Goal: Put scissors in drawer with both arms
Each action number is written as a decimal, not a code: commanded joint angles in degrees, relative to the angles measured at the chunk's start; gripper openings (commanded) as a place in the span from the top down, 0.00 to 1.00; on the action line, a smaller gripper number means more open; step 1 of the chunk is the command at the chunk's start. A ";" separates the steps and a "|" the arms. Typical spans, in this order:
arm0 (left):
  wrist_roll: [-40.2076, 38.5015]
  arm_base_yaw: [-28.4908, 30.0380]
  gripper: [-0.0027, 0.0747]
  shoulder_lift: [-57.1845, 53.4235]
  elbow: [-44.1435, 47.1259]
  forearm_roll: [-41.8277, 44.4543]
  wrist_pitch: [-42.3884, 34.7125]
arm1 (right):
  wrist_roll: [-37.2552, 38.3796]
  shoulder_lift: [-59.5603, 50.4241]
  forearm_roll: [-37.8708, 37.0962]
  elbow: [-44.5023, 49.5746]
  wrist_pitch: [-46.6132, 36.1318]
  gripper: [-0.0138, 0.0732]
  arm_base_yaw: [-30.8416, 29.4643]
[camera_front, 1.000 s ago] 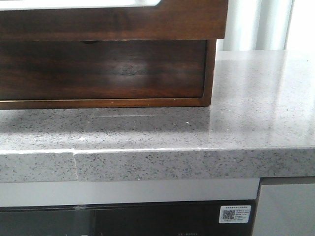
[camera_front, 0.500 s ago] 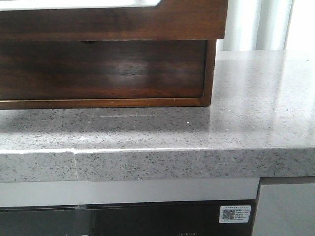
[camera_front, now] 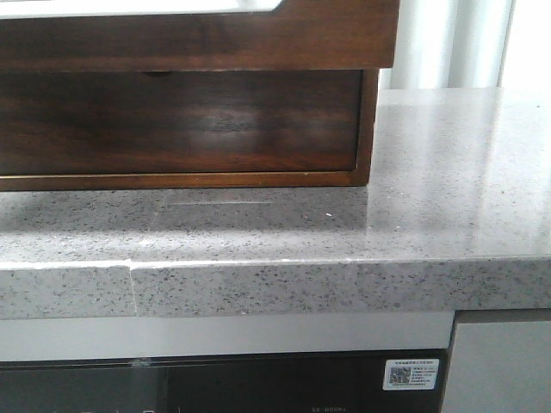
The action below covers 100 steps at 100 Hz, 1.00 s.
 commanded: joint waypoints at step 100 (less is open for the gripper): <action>-16.42 -0.48 0.99 -15.43 6.69 -29.02 23.96 | 3.20 -45.64 2.69 35.12 -15.66 0.89 -0.39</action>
